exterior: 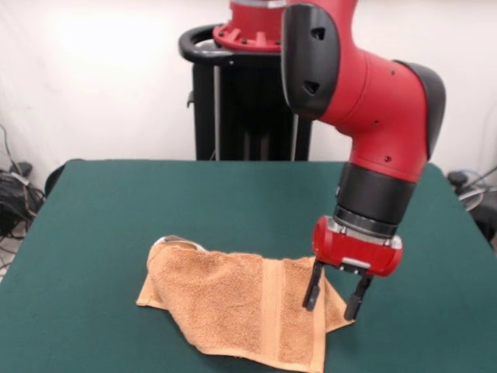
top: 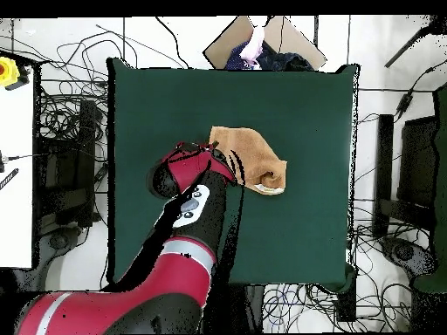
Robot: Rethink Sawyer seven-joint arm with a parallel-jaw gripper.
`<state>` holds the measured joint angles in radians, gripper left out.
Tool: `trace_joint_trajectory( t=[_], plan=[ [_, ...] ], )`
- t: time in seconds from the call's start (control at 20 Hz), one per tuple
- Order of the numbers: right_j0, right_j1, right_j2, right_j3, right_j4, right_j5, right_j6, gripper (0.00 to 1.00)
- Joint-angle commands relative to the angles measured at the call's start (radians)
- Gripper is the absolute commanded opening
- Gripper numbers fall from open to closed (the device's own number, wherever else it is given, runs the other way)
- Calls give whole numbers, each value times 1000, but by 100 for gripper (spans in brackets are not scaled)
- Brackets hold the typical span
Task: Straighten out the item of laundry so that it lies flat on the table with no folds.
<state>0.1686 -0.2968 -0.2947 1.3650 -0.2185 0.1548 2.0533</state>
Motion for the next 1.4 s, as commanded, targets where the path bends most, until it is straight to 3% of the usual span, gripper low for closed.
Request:
trace_joint_trajectory(
  t=[0.05,0.3,0.45,0.65,1.4],
  plan=[
    [-11,-6,43,10,-40,76,24,100],
    [-26,-7,45,16,-56,88,-1,100],
    [-11,1,8,14,-78,-52,47,100],
    [-23,1,27,12,-94,-68,43,100],
    [-9,190,-37,-86,-110,-54,53,100]
  ],
)
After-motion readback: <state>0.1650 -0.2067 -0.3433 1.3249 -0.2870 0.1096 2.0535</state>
